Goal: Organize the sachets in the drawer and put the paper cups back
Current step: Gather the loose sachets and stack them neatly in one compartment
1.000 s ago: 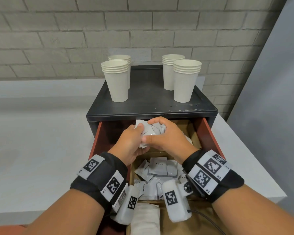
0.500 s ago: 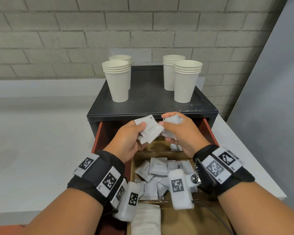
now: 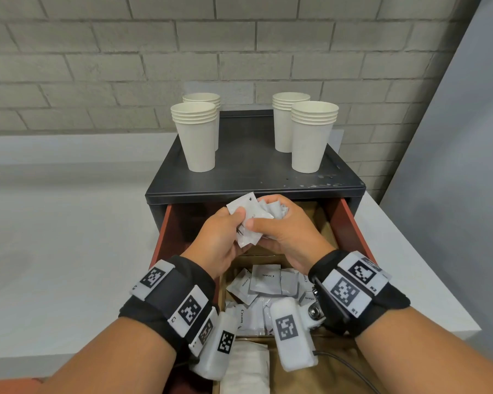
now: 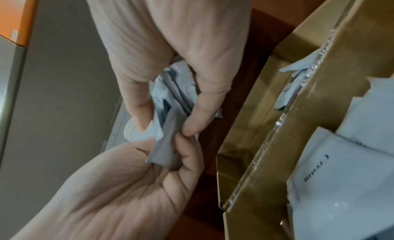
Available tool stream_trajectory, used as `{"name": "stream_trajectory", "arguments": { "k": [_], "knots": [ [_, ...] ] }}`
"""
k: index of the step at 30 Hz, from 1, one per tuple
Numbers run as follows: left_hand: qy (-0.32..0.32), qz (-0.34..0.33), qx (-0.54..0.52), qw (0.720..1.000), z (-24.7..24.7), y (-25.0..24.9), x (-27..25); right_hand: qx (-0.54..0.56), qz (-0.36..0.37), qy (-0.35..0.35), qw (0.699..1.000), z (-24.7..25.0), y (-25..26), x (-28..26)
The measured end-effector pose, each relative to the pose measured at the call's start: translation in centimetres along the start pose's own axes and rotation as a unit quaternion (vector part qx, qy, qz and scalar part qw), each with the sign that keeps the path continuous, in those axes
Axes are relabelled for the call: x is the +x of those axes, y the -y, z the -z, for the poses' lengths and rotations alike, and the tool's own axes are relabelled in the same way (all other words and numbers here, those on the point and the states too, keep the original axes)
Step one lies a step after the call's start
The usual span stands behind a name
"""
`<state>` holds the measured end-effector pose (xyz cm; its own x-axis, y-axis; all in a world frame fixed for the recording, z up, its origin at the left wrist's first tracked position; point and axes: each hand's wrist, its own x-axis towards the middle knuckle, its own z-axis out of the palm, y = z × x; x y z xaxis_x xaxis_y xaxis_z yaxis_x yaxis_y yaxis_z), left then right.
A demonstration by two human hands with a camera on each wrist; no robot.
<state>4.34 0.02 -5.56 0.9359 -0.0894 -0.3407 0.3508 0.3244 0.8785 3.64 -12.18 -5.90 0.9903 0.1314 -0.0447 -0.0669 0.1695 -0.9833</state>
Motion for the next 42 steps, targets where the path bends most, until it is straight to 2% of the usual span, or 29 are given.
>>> {"name": "stream_trajectory", "arguments": {
  "k": [8, 15, 19, 22, 25, 31, 34, 36, 37, 39, 40, 42],
  "knots": [
    [0.047, 0.002, -0.024, 0.999, 0.0, -0.2, -0.3, -0.026, 0.016, -0.051, 0.998, 0.1, 0.3, 0.3],
    [0.059, -0.026, -0.027, 0.998, 0.0, -0.7, -0.5, 0.023, 0.021, -0.015, 0.999, 0.8, 1.1, 0.2],
    [0.029, -0.042, -0.026, 0.998, 0.5, -1.0, -0.3, 0.068, 0.020, -0.023, 0.997, 1.7, 1.9, -0.1],
    [0.002, -0.046, -0.042, 0.998, 1.1, -1.4, 0.0, 0.071, 0.020, -0.075, 0.994, 2.8, 2.4, 0.1],
    [0.000, -0.046, -0.035, 0.998, 1.1, -1.4, 0.0, 0.040, 0.018, -0.123, 0.992, 3.3, 2.4, 0.4],
    [0.013, -0.040, 0.003, 0.999, 0.5, -0.9, -0.2, -0.023, 0.008, -0.122, 0.992, 2.3, 1.8, 0.5],
    [-0.002, -0.065, 0.044, 0.997, 0.3, -0.8, -0.3, -0.023, -0.004, -0.120, 0.992, 2.3, 1.9, 0.5],
    [-0.042, -0.125, 0.097, 0.986, 0.4, -0.8, -0.2, -0.020, -0.018, -0.119, 0.993, 2.5, 2.0, 0.5],
    [-0.071, -0.168, 0.146, 0.972, 0.6, -0.8, -0.2, -0.023, -0.024, -0.118, 0.992, 2.5, 2.1, 0.4],
    [-0.119, -0.257, 0.256, 0.924, 1.0, -0.7, -0.1, -0.030, -0.035, -0.108, 0.993, 2.5, 2.2, 0.2],
    [-0.123, -0.292, 0.294, 0.902, 1.1, -0.7, -0.1, -0.030, -0.041, -0.100, 0.994, 2.4, 2.3, 0.1],
    [-0.093, -0.337, 0.344, 0.871, 1.0, -0.4, -0.5, -0.024, -0.053, -0.081, 0.995, 2.1, 2.3, 0.0]
  ]
}}
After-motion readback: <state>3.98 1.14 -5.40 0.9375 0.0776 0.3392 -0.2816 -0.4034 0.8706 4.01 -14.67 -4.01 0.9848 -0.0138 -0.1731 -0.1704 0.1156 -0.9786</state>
